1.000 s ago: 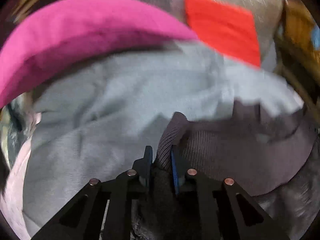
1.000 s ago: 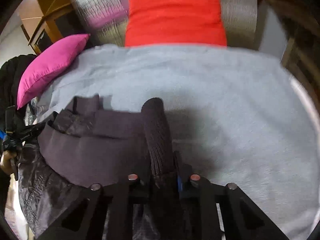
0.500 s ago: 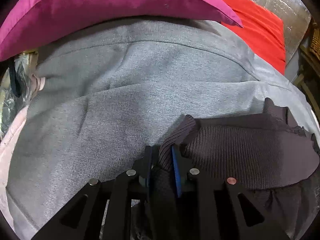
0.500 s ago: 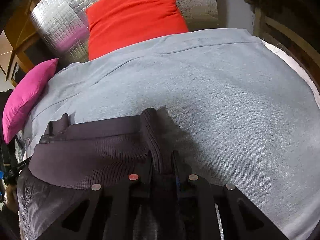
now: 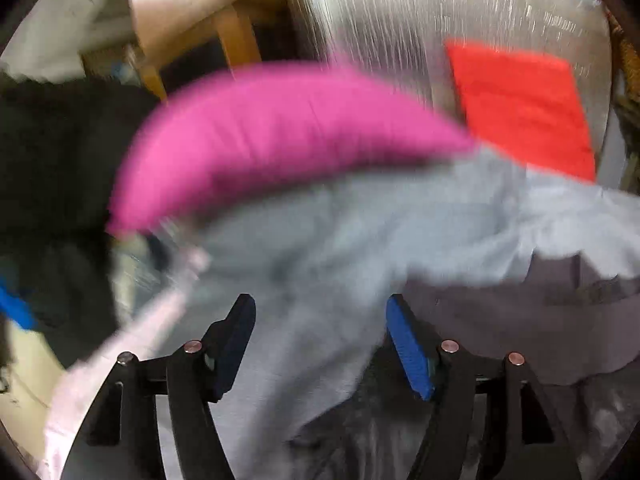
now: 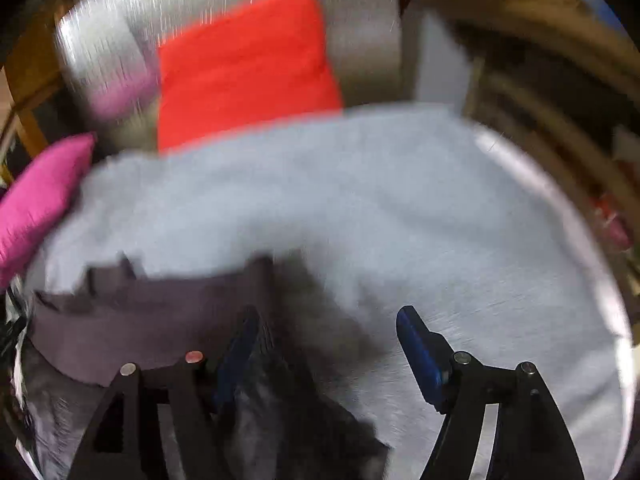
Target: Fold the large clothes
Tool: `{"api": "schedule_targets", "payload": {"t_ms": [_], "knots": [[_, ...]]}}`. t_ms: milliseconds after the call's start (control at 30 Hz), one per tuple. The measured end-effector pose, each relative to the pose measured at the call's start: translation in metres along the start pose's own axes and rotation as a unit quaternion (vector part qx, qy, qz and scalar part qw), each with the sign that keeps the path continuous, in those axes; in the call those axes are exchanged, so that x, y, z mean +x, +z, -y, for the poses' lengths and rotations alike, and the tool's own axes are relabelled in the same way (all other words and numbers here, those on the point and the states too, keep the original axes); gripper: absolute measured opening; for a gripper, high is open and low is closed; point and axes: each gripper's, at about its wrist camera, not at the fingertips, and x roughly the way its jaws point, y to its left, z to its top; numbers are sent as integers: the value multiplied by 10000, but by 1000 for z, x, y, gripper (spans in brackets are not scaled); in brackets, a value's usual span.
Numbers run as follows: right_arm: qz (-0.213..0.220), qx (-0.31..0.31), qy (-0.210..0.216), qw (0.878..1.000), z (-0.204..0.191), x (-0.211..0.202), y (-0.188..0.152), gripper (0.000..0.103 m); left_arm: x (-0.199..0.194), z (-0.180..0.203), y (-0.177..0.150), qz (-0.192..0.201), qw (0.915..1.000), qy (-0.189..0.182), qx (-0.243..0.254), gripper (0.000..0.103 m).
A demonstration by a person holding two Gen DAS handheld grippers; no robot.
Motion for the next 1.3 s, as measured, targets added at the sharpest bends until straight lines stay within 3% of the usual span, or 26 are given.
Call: {"api": "schedule_targets", "payload": {"t_ms": [100, 200, 333, 400, 467, 533, 733, 867, 967, 1100, 1200, 1300], "knots": [[521, -545, 355, 9965, -37, -57, -25, 76, -61, -1, -12, 492, 9987, -81, 91, 74], [721, -1211, 631, 9880, -85, -84, -76, 78, -100, 16, -48, 701, 9968, -319, 198, 76], [603, -2175, 310, 9737, -134, -65, -133, 79, -104, 67, -93, 479, 9941, -603, 769, 76], [542, -2536, -50, 9658, -144, -44, -145, 79, -78, 89, -110, 81, 9940, -380, 1027, 76], [244, -2505, -437, 9668, -140, -17, -142, 79, -47, 84, -112, -338, 9958, -332, 778, 78], [-39, -1957, -414, 9798, -118, -1, -130, 79, -33, 74, -108, -642, 9964, -457, 303, 79], [21, -1753, -739, 9817, -109, 25, -128, 81, -17, 82, -106, -680, 9969, -228, 328, 81], [-127, -1627, -681, 9842, -104, 22, -123, 83, -18, 82, -102, -793, 9961, -203, 316, 82], [-187, -1310, -680, 9889, -99, -4, -110, 84, -43, 66, -93, -920, 9951, -359, 17, 81], [833, -1247, -338, 9881, -108, -91, -122, 85, -110, 51, -97, -205, 9982, -405, -394, 81], [1012, -1395, -75, 9850, -122, -116, -153, 89, -146, 68, -114, 59, 9978, -625, -208, 81], [821, -1669, -67, 9825, -135, -103, -189, 89, -151, 94, -134, -7, 9978, -633, 182, 81]]}}
